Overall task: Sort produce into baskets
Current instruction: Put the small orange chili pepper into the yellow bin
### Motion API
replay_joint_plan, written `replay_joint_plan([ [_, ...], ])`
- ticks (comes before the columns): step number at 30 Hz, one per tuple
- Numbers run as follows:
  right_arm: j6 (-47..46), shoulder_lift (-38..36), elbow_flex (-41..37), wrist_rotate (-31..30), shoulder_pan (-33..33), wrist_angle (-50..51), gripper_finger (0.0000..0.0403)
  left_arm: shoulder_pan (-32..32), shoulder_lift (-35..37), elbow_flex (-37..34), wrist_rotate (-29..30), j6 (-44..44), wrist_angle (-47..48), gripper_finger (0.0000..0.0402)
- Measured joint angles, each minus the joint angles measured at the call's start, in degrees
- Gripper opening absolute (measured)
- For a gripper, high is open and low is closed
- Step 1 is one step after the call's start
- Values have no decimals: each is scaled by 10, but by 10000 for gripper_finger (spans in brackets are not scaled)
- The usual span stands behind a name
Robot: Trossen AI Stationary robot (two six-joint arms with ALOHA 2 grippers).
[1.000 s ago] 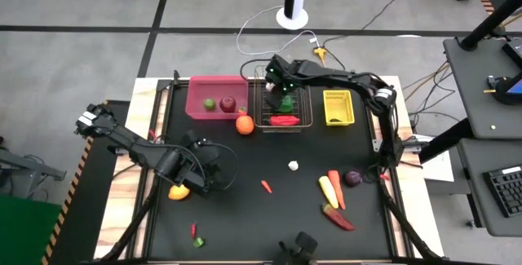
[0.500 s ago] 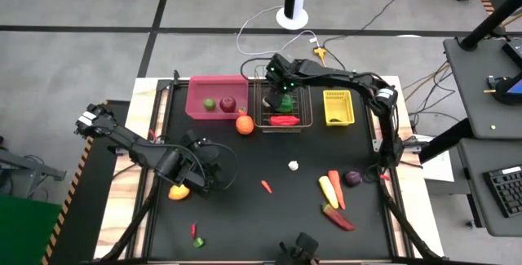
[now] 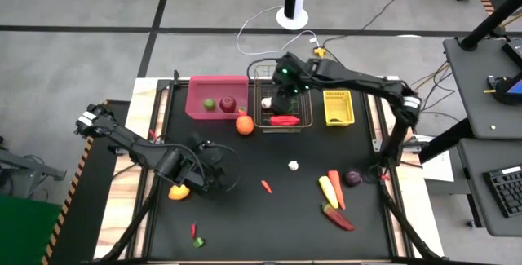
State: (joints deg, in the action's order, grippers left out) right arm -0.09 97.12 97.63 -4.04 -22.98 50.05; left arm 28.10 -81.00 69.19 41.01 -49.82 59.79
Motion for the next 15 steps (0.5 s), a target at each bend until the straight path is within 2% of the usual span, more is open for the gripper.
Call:
replay_joint_plan([
  [15,-81,-194,-126,0,158,39,134,0,0,0,-39,144,-138,263],
])
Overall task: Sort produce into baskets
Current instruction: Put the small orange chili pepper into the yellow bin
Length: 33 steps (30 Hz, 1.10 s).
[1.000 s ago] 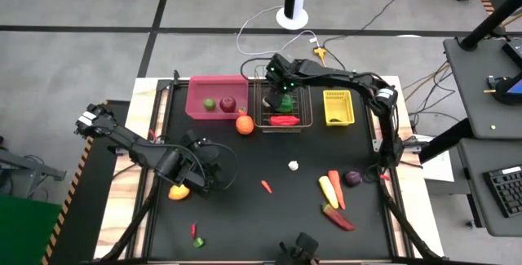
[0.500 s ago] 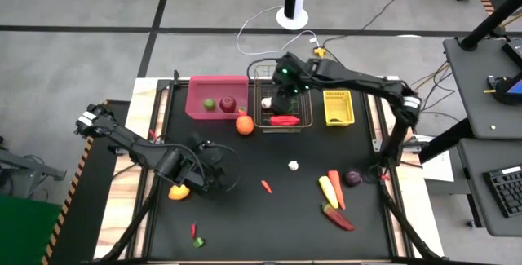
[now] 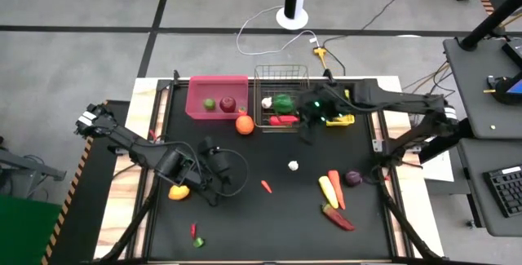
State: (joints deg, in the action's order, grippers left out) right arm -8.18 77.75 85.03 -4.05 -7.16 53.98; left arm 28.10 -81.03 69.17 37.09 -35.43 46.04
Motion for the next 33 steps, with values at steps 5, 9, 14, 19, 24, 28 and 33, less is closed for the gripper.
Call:
replay_joint_plan([
  [5,-44,-46,-44,0,50,1,132,0,0,-5,-21,57,-51,263],
  [9,-79,-80,-76,-5,82,-2,130,0,0,-14,-29,90,-90,263],
  [14,-120,-114,-113,-9,116,-9,135,-2,0,-39,-56,146,-167,263],
  [19,-149,-129,-138,-35,148,-12,136,-4,-9,-57,-69,187,-221,263],
  [24,-155,-132,-147,-37,168,-27,136,-20,-53,-54,-96,219,-239,263],
  [28,-160,-132,-147,-37,174,-30,142,-31,-103,-44,-105,257,-242,263],
  [33,-160,-132,-147,-41,174,-33,146,-51,-170,-23,-112,287,-242,263],
])
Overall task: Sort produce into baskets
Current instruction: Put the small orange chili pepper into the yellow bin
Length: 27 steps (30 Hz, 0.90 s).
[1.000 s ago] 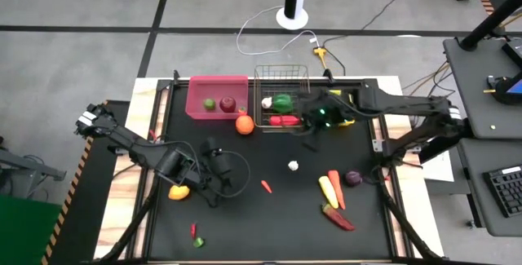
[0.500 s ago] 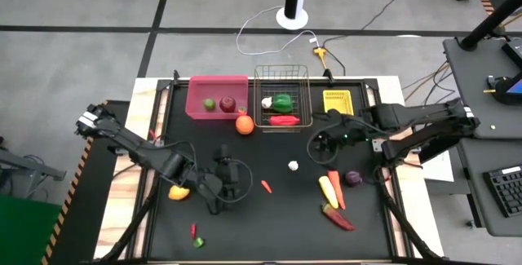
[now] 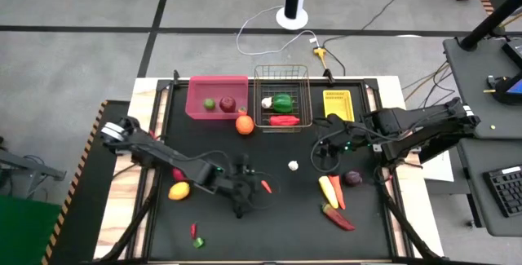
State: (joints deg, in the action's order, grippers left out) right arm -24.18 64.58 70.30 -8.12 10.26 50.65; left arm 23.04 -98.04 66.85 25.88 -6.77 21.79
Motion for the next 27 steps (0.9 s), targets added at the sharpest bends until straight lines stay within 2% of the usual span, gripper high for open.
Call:
replay_joint_plan([
  [2,0,0,0,0,0,0,146,-9,-23,9,-6,9,-2,263],
  [9,1,0,0,-9,0,-2,148,-42,-86,18,-94,61,-43,263],
  [16,1,1,-1,-9,0,-2,148,-61,-121,18,-122,87,-49,259],
  [27,1,1,-8,-10,0,-4,144,-70,-155,18,-143,92,-63,205],
])
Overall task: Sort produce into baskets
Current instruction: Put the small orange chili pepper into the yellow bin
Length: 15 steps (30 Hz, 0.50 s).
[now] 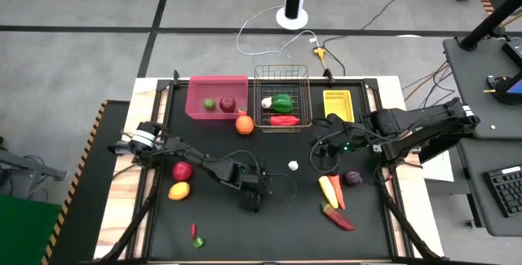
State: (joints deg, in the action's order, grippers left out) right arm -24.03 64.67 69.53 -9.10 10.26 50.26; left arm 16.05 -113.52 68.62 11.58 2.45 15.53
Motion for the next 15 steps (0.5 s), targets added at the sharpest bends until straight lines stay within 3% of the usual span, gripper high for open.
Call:
replay_joint_plan([
  [15,0,1,-36,0,0,-18,146,0,-2,0,0,0,1,78],
])
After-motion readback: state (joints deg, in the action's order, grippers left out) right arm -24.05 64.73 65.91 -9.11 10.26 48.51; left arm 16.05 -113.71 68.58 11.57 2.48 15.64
